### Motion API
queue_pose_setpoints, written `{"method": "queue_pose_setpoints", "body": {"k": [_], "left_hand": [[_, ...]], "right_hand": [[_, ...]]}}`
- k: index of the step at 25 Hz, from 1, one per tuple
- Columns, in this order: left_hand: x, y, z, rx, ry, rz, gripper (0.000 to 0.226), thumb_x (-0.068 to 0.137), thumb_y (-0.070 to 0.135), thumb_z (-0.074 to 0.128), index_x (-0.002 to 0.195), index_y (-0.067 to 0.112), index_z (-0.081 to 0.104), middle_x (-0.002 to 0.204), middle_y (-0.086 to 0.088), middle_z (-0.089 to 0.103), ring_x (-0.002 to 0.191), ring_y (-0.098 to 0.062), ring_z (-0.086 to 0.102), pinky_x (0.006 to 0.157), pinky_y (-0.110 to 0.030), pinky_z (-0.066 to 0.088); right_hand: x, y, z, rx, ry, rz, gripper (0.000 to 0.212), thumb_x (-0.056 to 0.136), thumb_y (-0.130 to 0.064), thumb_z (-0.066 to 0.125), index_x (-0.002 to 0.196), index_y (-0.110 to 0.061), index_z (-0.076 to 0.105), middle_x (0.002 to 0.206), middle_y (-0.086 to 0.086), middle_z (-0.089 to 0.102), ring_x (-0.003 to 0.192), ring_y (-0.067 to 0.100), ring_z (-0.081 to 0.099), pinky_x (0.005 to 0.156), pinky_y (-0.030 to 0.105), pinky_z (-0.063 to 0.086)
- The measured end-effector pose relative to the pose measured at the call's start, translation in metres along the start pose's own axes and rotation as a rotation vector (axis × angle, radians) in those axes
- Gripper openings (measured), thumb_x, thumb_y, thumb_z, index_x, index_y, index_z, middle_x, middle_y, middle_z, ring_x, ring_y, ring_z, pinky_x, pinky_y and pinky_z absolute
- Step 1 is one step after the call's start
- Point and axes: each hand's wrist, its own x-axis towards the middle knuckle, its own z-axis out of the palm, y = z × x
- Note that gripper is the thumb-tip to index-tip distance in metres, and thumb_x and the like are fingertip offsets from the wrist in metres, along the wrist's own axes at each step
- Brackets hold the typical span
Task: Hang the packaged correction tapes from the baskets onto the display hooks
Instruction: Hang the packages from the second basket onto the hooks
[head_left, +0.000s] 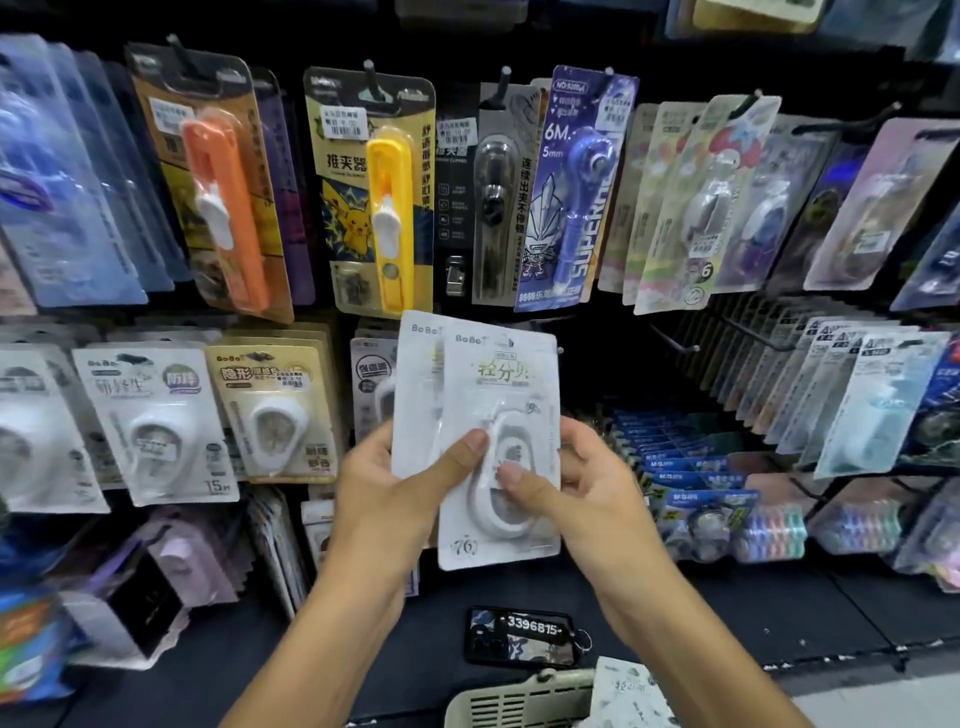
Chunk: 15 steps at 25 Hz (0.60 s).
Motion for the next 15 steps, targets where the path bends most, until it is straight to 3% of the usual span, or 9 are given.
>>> {"method": "queue_pose_setpoints", "body": {"k": [3,6,8,11,13,15], "left_hand": [[0.003,0.001,-0.001,0.006,-0.015,-0.003,0.032,0.063,0.034,0.084,0.094,0.028,0.081,0.096,0.000,0.082,0.085,-0.016,0.079,0.062,-0.020,0.059],[0.010,0.007,-0.008,-0.039,0.052,0.062,0.038,0.063,0.034,0.084,0.099,0.025,0.080,0.100,0.002,0.082,0.089,-0.014,0.079,0.064,-0.017,0.058],[0.014,0.010,-0.009,-0.048,0.078,0.096,0.030,0.065,0.032,0.083,0.095,0.030,0.082,0.099,0.003,0.082,0.087,-0.011,0.079,0.064,-0.016,0.058],[0.015,0.006,-0.003,-0.024,0.113,0.073,0.021,0.071,0.028,0.081,0.092,0.029,0.082,0.096,0.005,0.082,0.085,-0.010,0.078,0.063,-0.015,0.057],[0.016,0.001,0.000,0.016,0.147,0.035,0.016,0.079,0.025,0.081,0.095,0.025,0.080,0.095,0.005,0.082,0.086,-0.013,0.078,0.065,-0.021,0.058],[0.017,-0.001,-0.001,0.042,0.162,0.026,0.012,0.085,0.023,0.080,0.096,0.025,0.079,0.095,0.006,0.082,0.089,-0.015,0.078,0.071,-0.028,0.057]], "right_hand": [[0.005,-0.003,-0.014,0.103,0.182,-0.015,0.051,0.076,-0.030,0.078,0.123,-0.016,0.062,0.105,0.006,0.078,0.094,0.026,0.076,0.073,0.036,0.062],[0.001,-0.002,-0.035,-0.101,0.308,-0.054,0.050,0.080,-0.044,0.074,0.126,-0.039,0.054,0.104,-0.007,0.078,0.090,0.014,0.076,0.073,0.037,0.059],[0.008,-0.004,-0.037,-0.227,0.322,-0.095,0.034,0.085,-0.048,0.073,0.112,-0.053,0.052,0.101,-0.011,0.076,0.086,0.010,0.074,0.066,0.034,0.058],[0.032,-0.005,-0.033,-0.445,0.353,-0.050,0.023,0.091,-0.042,0.070,0.107,-0.047,0.054,0.116,-0.012,0.064,0.103,0.016,0.065,0.081,0.045,0.057],[0.034,-0.001,-0.031,-0.415,0.357,0.014,0.037,0.093,-0.029,0.070,0.121,-0.045,0.051,0.130,-0.010,0.052,0.108,0.006,0.059,0.087,0.038,0.055],[0.020,0.004,-0.029,-0.341,0.338,-0.009,0.045,0.092,-0.025,0.072,0.122,-0.048,0.048,0.129,-0.015,0.053,0.100,-0.010,0.060,0.079,0.020,0.053]]}}
